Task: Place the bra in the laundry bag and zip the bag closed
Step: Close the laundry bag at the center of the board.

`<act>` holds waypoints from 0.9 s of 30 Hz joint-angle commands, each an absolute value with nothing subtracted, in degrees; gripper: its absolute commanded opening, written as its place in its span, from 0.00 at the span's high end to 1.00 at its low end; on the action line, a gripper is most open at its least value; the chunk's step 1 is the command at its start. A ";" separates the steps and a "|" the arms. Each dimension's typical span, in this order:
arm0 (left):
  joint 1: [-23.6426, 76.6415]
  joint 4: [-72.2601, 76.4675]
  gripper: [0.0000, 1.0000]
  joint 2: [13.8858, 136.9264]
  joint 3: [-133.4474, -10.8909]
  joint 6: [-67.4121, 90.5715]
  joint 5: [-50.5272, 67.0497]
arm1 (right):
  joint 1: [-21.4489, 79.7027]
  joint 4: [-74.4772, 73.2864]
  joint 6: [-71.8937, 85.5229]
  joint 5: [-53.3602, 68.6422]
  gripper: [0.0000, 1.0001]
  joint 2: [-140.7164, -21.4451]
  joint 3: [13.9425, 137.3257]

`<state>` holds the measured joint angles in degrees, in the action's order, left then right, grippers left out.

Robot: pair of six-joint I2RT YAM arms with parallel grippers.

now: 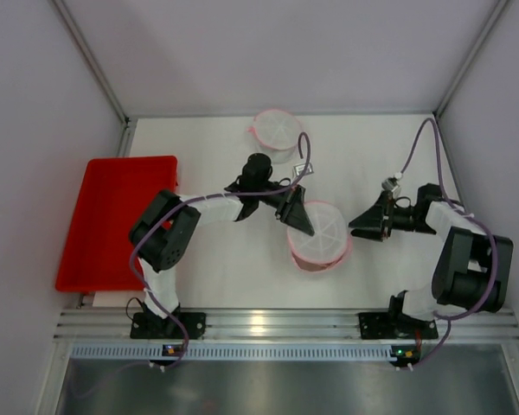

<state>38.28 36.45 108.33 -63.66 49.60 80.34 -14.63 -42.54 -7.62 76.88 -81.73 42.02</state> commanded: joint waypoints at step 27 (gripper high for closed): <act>37.62 40.25 1.00 110.48 -67.94 58.18 81.48 | -11.61 -0.54 30.79 69.79 0.08 -56.86 29.89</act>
